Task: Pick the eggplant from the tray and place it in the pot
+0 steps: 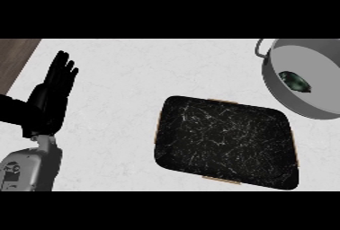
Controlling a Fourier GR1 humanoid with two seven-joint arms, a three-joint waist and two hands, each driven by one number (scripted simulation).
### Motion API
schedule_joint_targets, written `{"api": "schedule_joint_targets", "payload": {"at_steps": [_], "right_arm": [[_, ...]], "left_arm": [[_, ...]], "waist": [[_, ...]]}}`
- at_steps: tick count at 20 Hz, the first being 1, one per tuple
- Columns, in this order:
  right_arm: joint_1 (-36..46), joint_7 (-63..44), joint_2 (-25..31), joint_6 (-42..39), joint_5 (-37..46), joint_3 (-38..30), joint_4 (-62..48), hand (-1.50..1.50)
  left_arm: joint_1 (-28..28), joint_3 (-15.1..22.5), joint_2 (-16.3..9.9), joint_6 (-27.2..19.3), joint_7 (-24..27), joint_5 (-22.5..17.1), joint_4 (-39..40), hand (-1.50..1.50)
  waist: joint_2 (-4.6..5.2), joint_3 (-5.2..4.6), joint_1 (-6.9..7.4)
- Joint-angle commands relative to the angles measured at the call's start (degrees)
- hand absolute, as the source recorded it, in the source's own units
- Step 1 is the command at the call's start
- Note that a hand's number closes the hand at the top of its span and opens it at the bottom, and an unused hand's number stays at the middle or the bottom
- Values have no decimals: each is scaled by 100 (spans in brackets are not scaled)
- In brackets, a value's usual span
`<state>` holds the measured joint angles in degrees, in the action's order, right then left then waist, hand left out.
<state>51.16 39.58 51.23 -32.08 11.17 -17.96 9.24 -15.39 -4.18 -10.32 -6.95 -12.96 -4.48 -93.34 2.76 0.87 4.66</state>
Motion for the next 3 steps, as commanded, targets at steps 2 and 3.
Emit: {"api": "schedule_joint_targets", "payload": {"at_steps": [2, 3], "right_arm": [[-89, 488, 105, -952, -57, -6, 43, -150], [-188, 577, 143, -975, -72, -10, 81, -150]], "left_arm": [[-7, -44, -46, 74, 114, -24, 92, 0], [-63, 34, 30, -9, 14, 31, 84, 0]], "waist": [[35, -3, 37], [28, 10, -43]]}}
